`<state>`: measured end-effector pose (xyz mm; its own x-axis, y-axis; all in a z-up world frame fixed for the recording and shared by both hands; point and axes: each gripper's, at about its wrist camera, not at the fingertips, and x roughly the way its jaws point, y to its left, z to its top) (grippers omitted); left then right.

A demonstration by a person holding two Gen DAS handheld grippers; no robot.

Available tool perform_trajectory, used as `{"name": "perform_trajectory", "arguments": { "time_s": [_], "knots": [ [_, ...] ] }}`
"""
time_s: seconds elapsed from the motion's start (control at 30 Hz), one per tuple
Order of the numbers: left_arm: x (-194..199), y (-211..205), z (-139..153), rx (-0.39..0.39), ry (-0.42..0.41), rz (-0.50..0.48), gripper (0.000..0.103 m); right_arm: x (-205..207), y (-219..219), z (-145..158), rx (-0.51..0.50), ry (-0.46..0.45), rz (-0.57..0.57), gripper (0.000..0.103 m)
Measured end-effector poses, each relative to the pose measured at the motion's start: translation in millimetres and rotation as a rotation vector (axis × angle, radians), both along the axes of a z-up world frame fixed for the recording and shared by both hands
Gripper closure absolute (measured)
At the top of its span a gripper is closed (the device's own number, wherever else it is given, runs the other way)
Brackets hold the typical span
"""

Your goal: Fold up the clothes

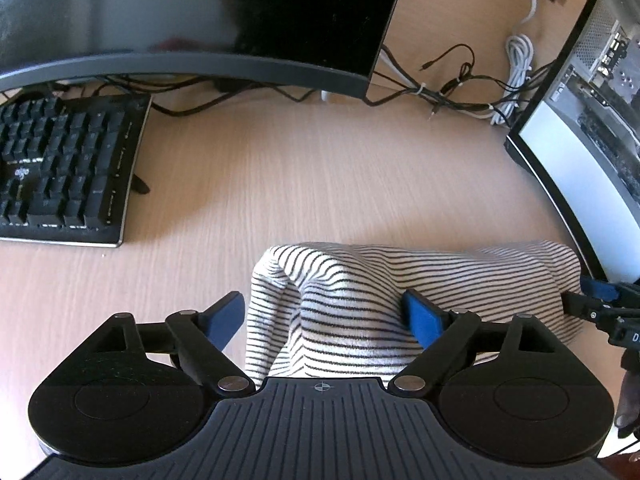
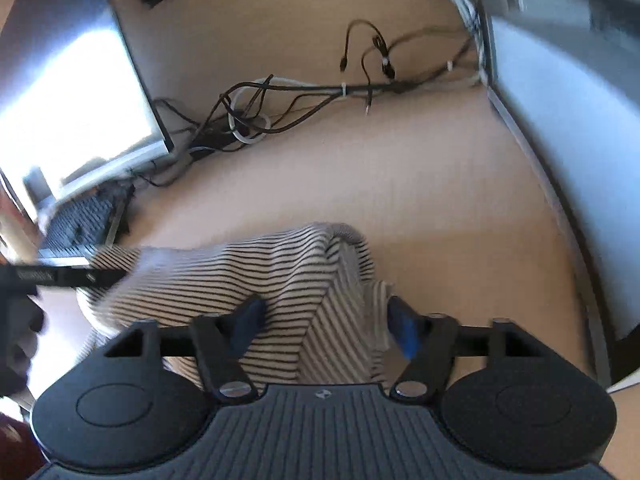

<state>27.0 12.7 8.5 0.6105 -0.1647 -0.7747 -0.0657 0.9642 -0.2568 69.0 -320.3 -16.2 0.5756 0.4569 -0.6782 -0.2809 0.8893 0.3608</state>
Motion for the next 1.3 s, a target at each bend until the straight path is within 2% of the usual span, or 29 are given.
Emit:
{"name": "perform_trajectory", "arguments": {
  "time_s": [0.1, 0.13, 0.17, 0.3, 0.43, 0.63, 0.73, 0.87, 0.93, 1.03, 1.13, 1.2, 1.3],
  "knots": [
    [5, 2, -4, -0.057, 0.002, -0.008, 0.023, 9, 4, -4, 0.011, -0.023, -0.016, 0.045],
    [8, 2, -5, -0.082, -0.004, -0.017, 0.032, 14, 7, -3, 0.002, -0.041, -0.016, 0.047],
    [12, 1, -5, -0.097, -0.013, -0.028, 0.038, 18, 10, -3, -0.008, -0.060, -0.014, 0.051],
    [39, -8, -6, -0.027, -0.045, -0.036, 0.039, 39, 21, 2, -0.085, -0.127, -0.016, 0.055],
    [65, -12, -4, 0.003, -0.068, -0.036, 0.042, 59, 19, 5, -0.099, -0.142, -0.038, 0.056],
    [85, -21, 6, 0.056, -0.104, -0.057, 0.042, 60, 16, 0, -0.131, -0.148, -0.017, 0.054],
    [81, -26, 2, 0.098, -0.090, -0.072, 0.040, 51, 10, -3, -0.117, -0.140, -0.024, 0.048],
    [70, -28, 1, 0.105, -0.088, -0.074, 0.037, 43, 6, -2, -0.118, -0.136, -0.029, 0.044],
    [66, -28, 0, 0.106, -0.086, -0.074, 0.036, 39, 9, 4, -0.148, -0.159, -0.024, 0.044],
    [63, -28, 0, 0.112, -0.085, -0.075, 0.033, 28, 18, 21, -0.193, -0.244, -0.019, 0.044],
    [63, -27, -1, 0.112, -0.083, -0.068, 0.031, 16, 29, 44, -0.182, -0.353, -0.001, 0.063],
    [62, -26, -1, 0.110, -0.081, -0.063, 0.029, 13, 38, 53, -0.126, -0.366, 0.047, 0.064],
    [60, -23, -2, 0.105, -0.079, -0.057, 0.026, 16, 56, 43, -0.094, -0.300, 0.128, 0.064]
  ]
}}
